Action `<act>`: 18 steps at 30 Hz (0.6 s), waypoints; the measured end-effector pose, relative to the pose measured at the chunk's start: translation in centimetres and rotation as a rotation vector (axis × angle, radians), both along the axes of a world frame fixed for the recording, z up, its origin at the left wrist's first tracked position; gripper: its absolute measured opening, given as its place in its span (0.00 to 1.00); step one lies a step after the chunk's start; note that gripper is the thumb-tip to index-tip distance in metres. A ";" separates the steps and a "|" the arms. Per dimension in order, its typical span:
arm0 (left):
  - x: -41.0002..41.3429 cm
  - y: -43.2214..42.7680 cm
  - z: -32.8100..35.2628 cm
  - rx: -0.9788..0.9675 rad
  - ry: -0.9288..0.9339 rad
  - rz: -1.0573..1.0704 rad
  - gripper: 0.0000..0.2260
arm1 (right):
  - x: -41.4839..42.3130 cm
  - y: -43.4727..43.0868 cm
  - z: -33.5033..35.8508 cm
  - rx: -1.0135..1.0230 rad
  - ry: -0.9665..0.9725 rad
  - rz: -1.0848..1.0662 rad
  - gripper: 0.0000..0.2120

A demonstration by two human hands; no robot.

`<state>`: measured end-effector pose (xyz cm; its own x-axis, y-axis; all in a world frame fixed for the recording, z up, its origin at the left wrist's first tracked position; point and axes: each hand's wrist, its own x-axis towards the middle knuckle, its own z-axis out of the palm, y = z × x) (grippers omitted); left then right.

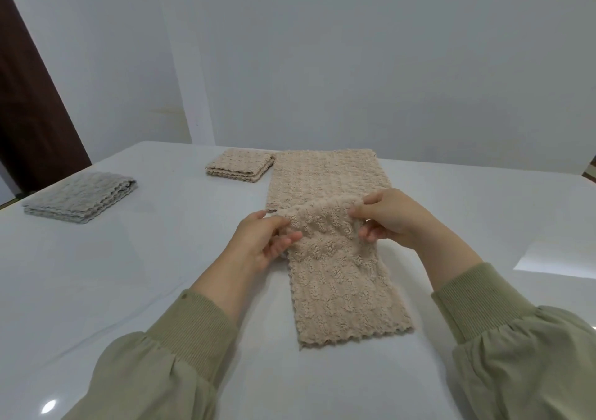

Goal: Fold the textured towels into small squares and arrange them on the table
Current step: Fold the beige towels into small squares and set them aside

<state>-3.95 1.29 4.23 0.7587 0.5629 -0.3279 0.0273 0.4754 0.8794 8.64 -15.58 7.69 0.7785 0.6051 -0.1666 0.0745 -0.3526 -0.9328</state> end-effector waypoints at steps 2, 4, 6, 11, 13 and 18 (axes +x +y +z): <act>0.0 -0.3 0.1 -0.044 -0.020 -0.031 0.31 | 0.1 0.1 -0.2 0.047 0.118 0.012 0.03; 0.3 -0.4 -0.1 -0.018 -0.064 -0.038 0.32 | 0.3 0.1 -0.5 0.098 0.195 0.015 0.03; 0.5 -0.7 -0.2 0.101 -0.099 -0.033 0.32 | 0.7 0.2 -0.9 0.150 0.258 0.010 0.04; 0.5 -1.1 -0.6 0.270 -0.185 -0.010 0.30 | 1.4 0.3 -3.2 0.314 0.413 0.006 0.10; 0.4 -0.8 -1.0 0.262 -0.230 -0.037 0.27 | 1.5 0.3 -4.3 0.414 0.460 0.000 0.11; 0.1 -0.3 -1.2 0.260 -0.358 -0.111 0.13 | 1.5 0.6 -5.7 0.549 0.399 -0.035 0.11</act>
